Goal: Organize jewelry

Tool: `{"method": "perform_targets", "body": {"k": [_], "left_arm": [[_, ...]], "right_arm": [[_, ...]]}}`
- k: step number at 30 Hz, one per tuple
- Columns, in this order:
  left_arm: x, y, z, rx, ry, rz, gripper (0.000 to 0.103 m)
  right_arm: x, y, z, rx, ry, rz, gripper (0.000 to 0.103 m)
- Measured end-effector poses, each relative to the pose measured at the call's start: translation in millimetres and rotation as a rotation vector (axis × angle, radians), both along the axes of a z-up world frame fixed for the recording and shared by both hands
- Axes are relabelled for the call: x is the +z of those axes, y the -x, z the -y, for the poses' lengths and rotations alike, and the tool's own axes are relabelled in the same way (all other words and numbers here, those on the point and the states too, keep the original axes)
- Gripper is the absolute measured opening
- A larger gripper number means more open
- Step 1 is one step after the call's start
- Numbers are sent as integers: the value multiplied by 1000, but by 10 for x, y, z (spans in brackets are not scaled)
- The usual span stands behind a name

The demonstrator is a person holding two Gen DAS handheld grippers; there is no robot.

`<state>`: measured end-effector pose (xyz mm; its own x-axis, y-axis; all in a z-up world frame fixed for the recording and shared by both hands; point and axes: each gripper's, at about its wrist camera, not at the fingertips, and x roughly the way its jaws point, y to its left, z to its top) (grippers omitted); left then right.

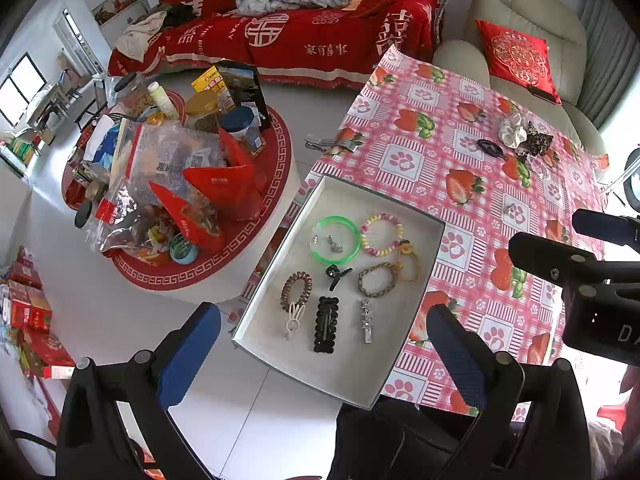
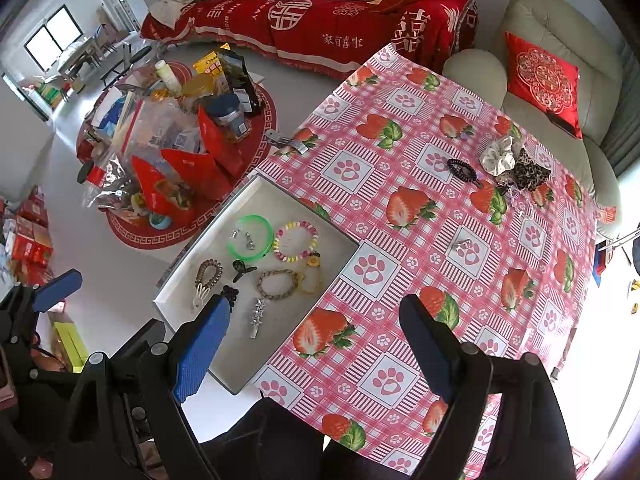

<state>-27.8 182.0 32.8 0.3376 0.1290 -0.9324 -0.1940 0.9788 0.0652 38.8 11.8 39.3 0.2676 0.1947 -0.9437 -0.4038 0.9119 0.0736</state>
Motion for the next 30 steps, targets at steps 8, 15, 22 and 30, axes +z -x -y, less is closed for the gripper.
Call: {"method": "perform_targets", "body": {"k": [8,15,22,30], "left_arm": [[1,1,-4,-1,1,0,103],[1,-1,-8,-2,0,-2,103],[1,0,-7,-2,-1,-2,103],[8,-12,-17,-2,-1,-3,103]], "right_arm": [[2,-4,-4,-1,-1,0,88],[-4,8,-17,-1,-1,-1,88],[-2,1,-12,-1,0,-2,88],[-2,-3,-10,-1,-1,-2,88]]}}
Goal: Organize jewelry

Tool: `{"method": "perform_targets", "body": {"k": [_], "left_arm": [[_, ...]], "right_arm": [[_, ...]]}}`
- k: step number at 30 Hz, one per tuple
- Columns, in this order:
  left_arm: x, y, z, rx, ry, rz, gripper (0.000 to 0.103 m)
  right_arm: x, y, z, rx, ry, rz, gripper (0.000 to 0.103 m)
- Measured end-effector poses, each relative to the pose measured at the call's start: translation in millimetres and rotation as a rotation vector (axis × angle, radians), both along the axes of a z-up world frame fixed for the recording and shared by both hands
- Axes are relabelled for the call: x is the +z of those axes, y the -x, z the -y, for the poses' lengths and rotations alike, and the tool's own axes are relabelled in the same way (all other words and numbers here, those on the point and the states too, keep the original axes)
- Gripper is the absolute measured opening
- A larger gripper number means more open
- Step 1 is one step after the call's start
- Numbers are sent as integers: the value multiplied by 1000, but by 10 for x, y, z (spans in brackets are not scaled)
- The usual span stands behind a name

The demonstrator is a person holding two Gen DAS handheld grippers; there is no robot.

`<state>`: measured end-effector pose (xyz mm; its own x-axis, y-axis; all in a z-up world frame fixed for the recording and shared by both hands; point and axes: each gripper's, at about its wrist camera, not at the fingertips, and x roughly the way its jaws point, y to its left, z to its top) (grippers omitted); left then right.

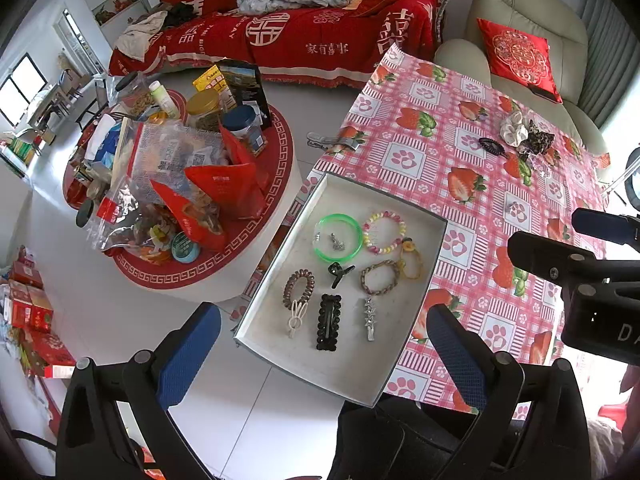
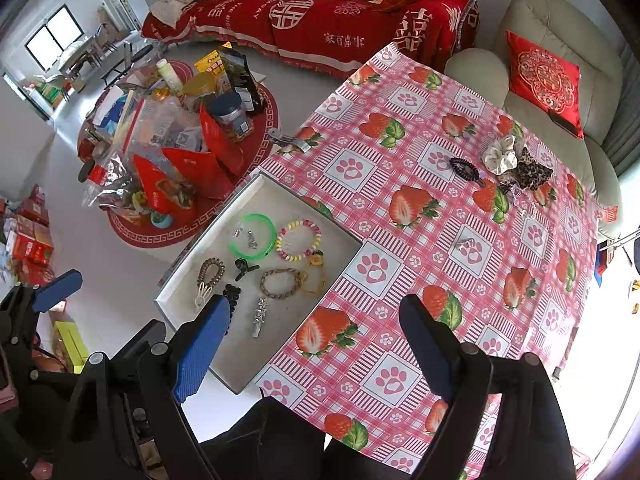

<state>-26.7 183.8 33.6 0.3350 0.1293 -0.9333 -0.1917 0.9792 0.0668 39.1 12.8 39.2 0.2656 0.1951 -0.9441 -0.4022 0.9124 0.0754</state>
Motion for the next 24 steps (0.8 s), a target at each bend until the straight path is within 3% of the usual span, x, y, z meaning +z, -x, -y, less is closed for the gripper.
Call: {"method": "perform_targets", "body": {"k": [24], "left_arm": [[10,139,-92,3,-6,13,103]], "right_arm": [[-38,56,-44,2,-3,-14,88]]}}
